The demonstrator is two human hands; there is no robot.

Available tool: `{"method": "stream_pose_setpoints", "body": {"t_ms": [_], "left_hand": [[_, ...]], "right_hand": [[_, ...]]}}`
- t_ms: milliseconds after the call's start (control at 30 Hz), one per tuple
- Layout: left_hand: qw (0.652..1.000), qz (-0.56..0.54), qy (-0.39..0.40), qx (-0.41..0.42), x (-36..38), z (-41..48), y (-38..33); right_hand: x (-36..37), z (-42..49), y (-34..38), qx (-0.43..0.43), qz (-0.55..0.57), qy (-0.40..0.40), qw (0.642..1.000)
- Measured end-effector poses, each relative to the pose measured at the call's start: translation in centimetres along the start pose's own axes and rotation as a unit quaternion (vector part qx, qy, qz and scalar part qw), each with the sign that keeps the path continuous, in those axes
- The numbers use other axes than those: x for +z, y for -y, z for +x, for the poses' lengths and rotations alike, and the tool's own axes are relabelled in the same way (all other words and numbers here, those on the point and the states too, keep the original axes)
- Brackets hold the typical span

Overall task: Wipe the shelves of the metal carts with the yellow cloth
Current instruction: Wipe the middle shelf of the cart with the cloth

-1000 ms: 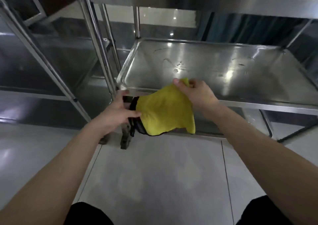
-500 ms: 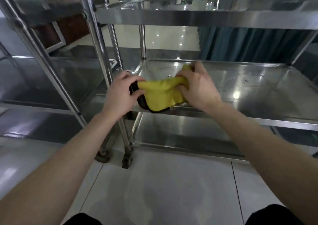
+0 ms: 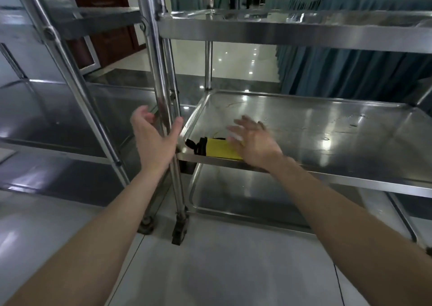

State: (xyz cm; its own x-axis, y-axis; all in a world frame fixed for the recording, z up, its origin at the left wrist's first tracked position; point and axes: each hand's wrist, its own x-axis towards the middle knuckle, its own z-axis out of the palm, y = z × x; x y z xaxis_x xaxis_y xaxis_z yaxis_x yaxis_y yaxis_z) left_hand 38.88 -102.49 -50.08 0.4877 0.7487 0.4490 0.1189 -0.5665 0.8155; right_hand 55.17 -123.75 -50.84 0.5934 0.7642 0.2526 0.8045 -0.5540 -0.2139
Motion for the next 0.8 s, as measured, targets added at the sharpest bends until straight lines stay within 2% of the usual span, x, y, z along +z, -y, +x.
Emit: {"method": "stream_pose_setpoints", "body": {"t_ms": [67, 100, 200, 367, 533, 633, 733, 800], "left_hand": [[0.986, -0.117, 0.086, -0.082, 0.9, 2.4, -0.7], [0.98, -0.143, 0.108, -0.084, 1.2, 3.2, -0.9], [0.976, -0.178, 0.108, -0.06, 1.9, 3.9, -0.9], [0.974, -0.213, 0.075, -0.025, 3.0, 3.7, 0.6], [0.971, -0.233, 0.045, -0.005, 4.7, 4.3, 2.4], [0.971, -0.238, 0.023, -0.004, 5.1, 4.3, 2.4], [0.972, -0.237, 0.001, -0.002, 5.7, 3.9, 2.2], [0.972, -0.234, -0.007, -0.001, 6.1, 3.8, 1.9]], "right_hand": [[2.2, 0.9, 1.7, -0.013, -0.045, 0.127, 0.991], [3.0, 0.8, 2.0, -0.005, -0.044, 0.141, 0.989], [3.7, 0.3, 1.9, 0.009, -0.008, 0.118, 0.993], [0.8, 0.5, -0.3, -0.029, 0.066, 0.211, 0.975], [2.2, 2.4, -1.2, -0.15, 0.03, 0.214, 0.965], [3.9, 2.9, -1.5, -0.178, 0.048, 0.202, 0.962], [5.0, 9.3, -3.8, -0.157, 0.026, 0.188, 0.969], [6.1, 15.6, -5.2, -0.085, -0.001, 0.18, 0.98]]}}
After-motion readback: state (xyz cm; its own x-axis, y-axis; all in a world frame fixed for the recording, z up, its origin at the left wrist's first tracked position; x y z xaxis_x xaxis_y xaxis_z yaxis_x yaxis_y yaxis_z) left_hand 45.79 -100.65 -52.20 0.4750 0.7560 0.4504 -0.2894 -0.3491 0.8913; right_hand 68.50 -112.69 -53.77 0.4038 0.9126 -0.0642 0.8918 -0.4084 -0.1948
